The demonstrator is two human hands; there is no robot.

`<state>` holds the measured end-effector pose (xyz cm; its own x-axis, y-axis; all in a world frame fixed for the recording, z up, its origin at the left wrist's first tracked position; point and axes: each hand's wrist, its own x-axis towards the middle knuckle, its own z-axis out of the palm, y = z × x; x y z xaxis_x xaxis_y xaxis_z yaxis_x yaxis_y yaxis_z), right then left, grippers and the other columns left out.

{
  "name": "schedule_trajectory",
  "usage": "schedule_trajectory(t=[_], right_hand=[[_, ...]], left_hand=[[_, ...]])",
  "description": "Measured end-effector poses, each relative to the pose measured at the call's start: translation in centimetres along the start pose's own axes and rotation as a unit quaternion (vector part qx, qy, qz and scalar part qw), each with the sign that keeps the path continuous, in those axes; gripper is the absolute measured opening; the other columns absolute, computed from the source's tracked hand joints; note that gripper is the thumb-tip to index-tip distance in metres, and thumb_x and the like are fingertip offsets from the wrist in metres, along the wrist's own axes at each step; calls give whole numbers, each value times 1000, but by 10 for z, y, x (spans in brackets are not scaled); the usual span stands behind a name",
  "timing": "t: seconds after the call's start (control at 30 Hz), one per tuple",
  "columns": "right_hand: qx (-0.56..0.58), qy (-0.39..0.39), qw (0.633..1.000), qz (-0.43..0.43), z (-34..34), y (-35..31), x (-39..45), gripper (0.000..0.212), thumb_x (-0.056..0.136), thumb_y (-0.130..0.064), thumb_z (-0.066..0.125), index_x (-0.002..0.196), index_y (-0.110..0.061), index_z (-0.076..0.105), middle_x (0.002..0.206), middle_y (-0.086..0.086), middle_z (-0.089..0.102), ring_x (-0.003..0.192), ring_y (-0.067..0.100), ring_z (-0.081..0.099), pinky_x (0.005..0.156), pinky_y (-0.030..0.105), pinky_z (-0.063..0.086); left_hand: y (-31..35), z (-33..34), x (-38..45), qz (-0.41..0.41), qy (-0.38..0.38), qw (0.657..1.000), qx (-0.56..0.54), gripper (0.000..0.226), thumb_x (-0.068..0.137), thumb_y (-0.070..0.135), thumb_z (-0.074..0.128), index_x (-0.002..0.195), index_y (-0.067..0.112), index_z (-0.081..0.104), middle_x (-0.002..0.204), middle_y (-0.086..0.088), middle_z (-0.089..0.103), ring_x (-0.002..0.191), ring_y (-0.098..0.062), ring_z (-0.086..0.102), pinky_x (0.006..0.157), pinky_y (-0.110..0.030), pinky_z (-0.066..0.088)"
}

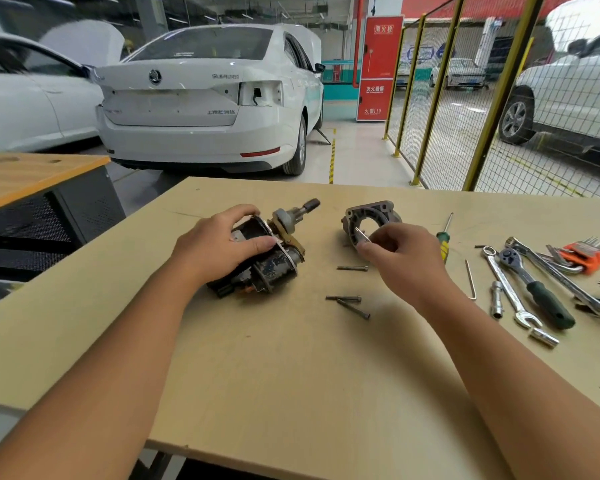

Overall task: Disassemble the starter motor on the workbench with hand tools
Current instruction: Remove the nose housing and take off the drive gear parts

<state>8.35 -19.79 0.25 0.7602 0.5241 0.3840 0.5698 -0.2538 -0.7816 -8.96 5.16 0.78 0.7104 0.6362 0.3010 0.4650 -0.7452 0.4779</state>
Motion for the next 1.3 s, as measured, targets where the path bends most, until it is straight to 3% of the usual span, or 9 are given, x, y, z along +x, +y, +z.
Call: schedule_trajectory(t=[0.17, 0.33, 0.53, 0.67, 0.77, 0.87, 1.0, 1.1, 1.3], right_hand=[[5, -17, 1000, 8, 4, 1, -1, 17, 93, -34, 69, 82, -21, 71, 75, -1, 65, 71, 18, 59, 58, 28, 43], [9, -26, 999, 36, 3, 4, 2, 26, 97, -38, 63, 80, -20, 72, 75, 6, 69, 76, 29, 67, 70, 49, 59], [-20, -63, 997, 48, 7, 11, 1, 21, 96, -36, 64, 80, -24, 71, 71, -3, 71, 76, 19, 67, 68, 37, 58], [-11, -67, 997, 38, 9, 11, 1, 14, 94, -33, 67, 82, -27, 71, 74, -4, 70, 75, 16, 66, 64, 28, 52], [2, -66, 997, 28, 10, 11, 1, 16, 97, -33, 63, 83, -28, 69, 75, -3, 70, 68, 13, 66, 62, 30, 53], [52, -49, 997, 32, 10, 10, 1, 15, 101, -33, 59, 90, -29, 69, 79, 0, 69, 65, 10, 65, 53, 20, 50], [53, -36, 998, 16, 10, 8, 0, 20, 99, -37, 60, 97, -24, 75, 81, -3, 67, 80, 18, 63, 69, 36, 53], [63, -40, 997, 12, 11, 4, -3, 19, 96, -39, 64, 93, -25, 76, 77, -6, 66, 80, 18, 62, 71, 37, 52], [-46, -50, 998, -1, 14, 6, -4, 11, 91, -34, 70, 91, -24, 76, 79, -11, 64, 80, 10, 61, 65, 28, 49]], left_hand=[[13, 19, -9, 31, 125, 981, -147, 59, 73, 84, 59, 122, 53, 48, 87, 17, 67, 79, -21, 67, 70, -39, 56], [22, 39, -18, 75, 192, 936, -285, 53, 82, 67, 68, 124, 42, 48, 93, 9, 71, 78, -2, 68, 66, -21, 53], [32, 47, -22, 87, 138, 913, -374, 58, 80, 54, 75, 123, 45, 37, 101, -10, 72, 88, -21, 72, 79, -34, 58], [29, 44, -21, 66, 105, 903, -412, 79, 71, 28, 86, 131, 33, 36, 108, -12, 71, 85, -13, 72, 76, -24, 58], [30, 43, -18, 68, 89, 910, -399, 67, 67, 14, 84, 126, 25, 54, 110, -1, 71, 95, -10, 69, 87, -28, 58], [29, 41, -18, 70, 66, 913, -396, 55, 66, 10, 80, 117, 21, 63, 107, 1, 73, 101, -17, 69, 90, -34, 58], [26, 39, -21, 103, 49, 914, -390, 55, 65, 6, 77, 114, 25, 63, 108, 1, 73, 106, -20, 69, 90, -31, 57], [26, 36, -22, 106, 31, 914, -391, 55, 67, 5, 78, 114, 29, 63, 106, 9, 74, 104, -12, 69, 85, -21, 55], [24, 30, -21, 106, -4, 915, -390, 56, 67, 8, 81, 118, 23, 63, 104, 11, 74, 101, -6, 70, 83, -16, 53]])
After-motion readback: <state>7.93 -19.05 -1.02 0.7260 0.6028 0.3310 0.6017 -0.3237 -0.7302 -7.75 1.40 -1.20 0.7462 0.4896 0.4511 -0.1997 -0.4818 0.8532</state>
